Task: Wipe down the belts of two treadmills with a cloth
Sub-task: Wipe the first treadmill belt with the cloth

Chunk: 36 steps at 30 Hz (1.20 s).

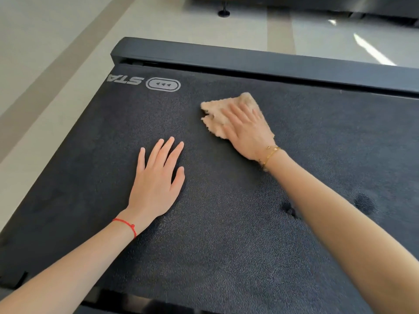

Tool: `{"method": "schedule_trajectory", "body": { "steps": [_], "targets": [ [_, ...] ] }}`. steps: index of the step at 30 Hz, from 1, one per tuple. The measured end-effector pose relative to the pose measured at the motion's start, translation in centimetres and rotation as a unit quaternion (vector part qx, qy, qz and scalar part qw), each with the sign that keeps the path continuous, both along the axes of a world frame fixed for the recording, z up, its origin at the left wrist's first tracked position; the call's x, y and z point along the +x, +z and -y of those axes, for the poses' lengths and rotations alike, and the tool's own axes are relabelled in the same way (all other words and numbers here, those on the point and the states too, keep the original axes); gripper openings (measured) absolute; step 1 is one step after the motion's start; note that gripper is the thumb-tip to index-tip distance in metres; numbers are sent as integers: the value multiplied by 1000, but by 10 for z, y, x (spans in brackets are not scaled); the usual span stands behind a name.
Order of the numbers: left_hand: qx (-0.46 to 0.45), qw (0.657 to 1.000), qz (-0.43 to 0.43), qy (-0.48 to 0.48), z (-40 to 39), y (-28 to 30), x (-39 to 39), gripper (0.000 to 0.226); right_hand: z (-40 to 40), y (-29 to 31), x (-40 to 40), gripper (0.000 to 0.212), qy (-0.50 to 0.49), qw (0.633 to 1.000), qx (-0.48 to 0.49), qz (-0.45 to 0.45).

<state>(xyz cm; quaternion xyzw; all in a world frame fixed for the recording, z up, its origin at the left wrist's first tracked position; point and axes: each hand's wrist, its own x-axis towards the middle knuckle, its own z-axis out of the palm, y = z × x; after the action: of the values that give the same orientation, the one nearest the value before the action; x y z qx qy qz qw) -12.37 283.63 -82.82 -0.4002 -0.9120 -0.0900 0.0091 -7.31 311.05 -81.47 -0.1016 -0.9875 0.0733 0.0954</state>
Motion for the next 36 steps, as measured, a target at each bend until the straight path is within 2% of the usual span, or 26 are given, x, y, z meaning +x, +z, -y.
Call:
{"method": "schedule_trajectory", "body": {
  "steps": [4, 6, 11, 14, 18, 22, 25, 32, 34, 36],
  "targets": [
    [-9, 1000, -1, 6, -1, 1, 1, 62, -58, -3, -46, 54, -176, 982, -59, 40],
    [-9, 1000, 0, 8, -2, 1, 2, 62, -53, -1, -79, 53, -199, 977, -60, 54],
    [-8, 1000, 0, 3, -2, 2, 2, 61, 26, 6, -147, 52, -23, 997, -18, 71],
    [-5, 1000, 4, 1, -1, 1, 1, 60, 29, 4, -147, 51, 22, 997, -33, 65],
    [-3, 1000, 6, -1, 0, 1, 0, 60, -16, 6, -119, 53, -49, 998, -21, 23],
    [1, 1000, 11, 3, -1, 2, -1, 61, -59, 5, -74, 55, -122, 991, -40, 35],
    [5, 1000, 8, 6, -1, 1, 0, 61, -45, 1, -34, 51, -105, 992, -59, 32],
    [18, 1000, 3, 1, -1, 1, 0, 61, 56, 7, 92, 55, 37, 996, -73, 33],
    [22, 1000, 5, 0, 0, 0, 1, 59, 47, 3, 113, 55, 49, 997, -44, 37],
    [23, 1000, 14, 1, -1, 0, 0, 55, 18, 1, 117, 57, -7, 999, -27, 20]
  ]
}}
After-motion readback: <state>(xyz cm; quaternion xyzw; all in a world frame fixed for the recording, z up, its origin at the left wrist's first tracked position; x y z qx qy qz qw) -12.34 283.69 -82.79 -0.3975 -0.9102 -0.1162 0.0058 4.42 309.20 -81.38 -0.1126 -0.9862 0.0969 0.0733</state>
